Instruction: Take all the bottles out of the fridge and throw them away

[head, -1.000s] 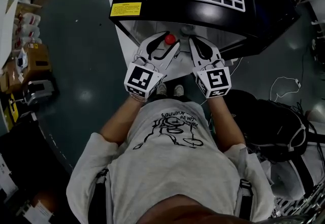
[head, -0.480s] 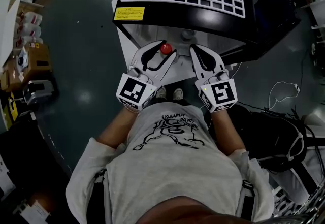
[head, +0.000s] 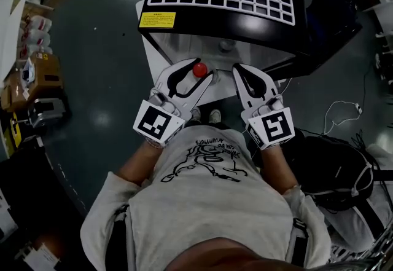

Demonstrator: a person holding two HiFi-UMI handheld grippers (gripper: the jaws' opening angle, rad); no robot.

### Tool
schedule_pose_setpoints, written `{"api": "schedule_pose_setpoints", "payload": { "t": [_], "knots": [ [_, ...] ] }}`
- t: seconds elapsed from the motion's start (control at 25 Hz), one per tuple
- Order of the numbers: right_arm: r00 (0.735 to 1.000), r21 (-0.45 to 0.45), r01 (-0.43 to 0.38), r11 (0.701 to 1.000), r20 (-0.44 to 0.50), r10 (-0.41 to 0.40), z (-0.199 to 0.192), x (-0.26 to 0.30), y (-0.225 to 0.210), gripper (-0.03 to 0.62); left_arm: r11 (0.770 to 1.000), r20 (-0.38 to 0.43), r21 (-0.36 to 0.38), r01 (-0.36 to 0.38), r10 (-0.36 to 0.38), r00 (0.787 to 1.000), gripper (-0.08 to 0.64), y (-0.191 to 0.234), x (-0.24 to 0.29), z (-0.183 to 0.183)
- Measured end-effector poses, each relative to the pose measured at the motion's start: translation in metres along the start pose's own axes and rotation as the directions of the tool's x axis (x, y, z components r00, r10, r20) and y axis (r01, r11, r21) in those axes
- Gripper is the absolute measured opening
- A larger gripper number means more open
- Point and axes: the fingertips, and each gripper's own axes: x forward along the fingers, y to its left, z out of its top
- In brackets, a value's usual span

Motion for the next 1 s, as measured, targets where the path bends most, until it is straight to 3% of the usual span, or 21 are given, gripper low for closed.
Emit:
{"api": "schedule_pose_setpoints", "payload": {
  "t": [0.56, 0.72, 1.0],
  "knots": [
    [1.000, -0.001, -0.016, 1.000, 0.015, 0.016, 0.038, -0.032, 0.021, 0.009, 0.999, 0.028, 0.004, 0.040, -0.040, 0.999, 0.158, -0.023, -0.020, 0.036],
    [1.000, 0.011, -0.011, 1.000, 0.016, 0.011, 0.044, -0.039, 0.021, 0.009, 0.997, -0.021, -0.050, 0.057, -0.058, 0.998, 0.158, -0.036, -0.023, 0.033],
    [1.000, 0.032, -0.012, 0.999, 0.027, 0.011, 0.045, -0.052, 0.016, 0.009, 0.997, -0.034, -0.054, 0.051, -0.053, 0.998, 0.158, -0.052, -0.023, 0.038]
  ]
}}
